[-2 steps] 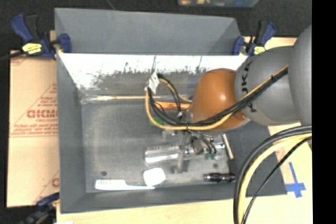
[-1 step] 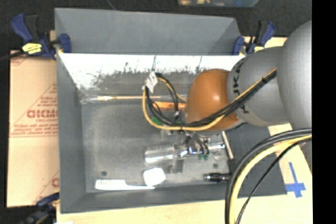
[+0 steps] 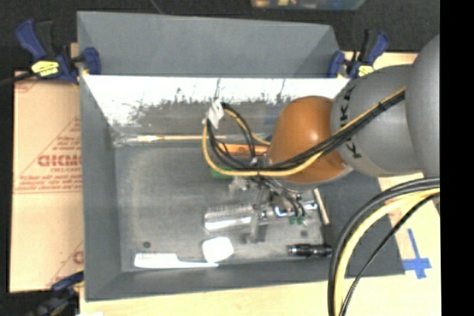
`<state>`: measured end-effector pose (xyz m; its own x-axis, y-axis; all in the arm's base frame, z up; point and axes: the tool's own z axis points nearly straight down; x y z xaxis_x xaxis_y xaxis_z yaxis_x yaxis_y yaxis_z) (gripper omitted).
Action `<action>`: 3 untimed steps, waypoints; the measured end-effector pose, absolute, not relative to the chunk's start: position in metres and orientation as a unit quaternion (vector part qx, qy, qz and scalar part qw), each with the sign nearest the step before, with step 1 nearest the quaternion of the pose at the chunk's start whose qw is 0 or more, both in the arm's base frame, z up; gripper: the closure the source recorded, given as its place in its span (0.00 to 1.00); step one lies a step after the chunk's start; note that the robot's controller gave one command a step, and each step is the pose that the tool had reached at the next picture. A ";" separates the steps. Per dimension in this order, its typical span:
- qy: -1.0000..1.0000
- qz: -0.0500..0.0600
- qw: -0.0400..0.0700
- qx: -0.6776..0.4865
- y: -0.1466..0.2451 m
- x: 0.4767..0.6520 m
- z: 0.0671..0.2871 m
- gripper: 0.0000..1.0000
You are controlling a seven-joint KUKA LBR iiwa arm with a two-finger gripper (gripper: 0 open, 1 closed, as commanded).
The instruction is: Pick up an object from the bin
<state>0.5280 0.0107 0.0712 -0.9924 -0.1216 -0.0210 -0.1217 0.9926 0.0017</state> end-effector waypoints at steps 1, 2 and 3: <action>0.999 0.001 0.011 -0.032 0.022 0.530 0.067 1.00; 0.999 0.001 0.011 -0.031 0.021 0.530 0.067 1.00; 0.999 0.001 0.012 -0.031 0.021 0.530 0.068 1.00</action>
Offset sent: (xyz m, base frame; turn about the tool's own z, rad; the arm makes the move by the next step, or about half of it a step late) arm 0.0000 0.0000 0.0000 0.0000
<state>0.5303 0.0212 0.0684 -0.9978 -0.0620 -0.0236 -0.0621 0.9981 0.0016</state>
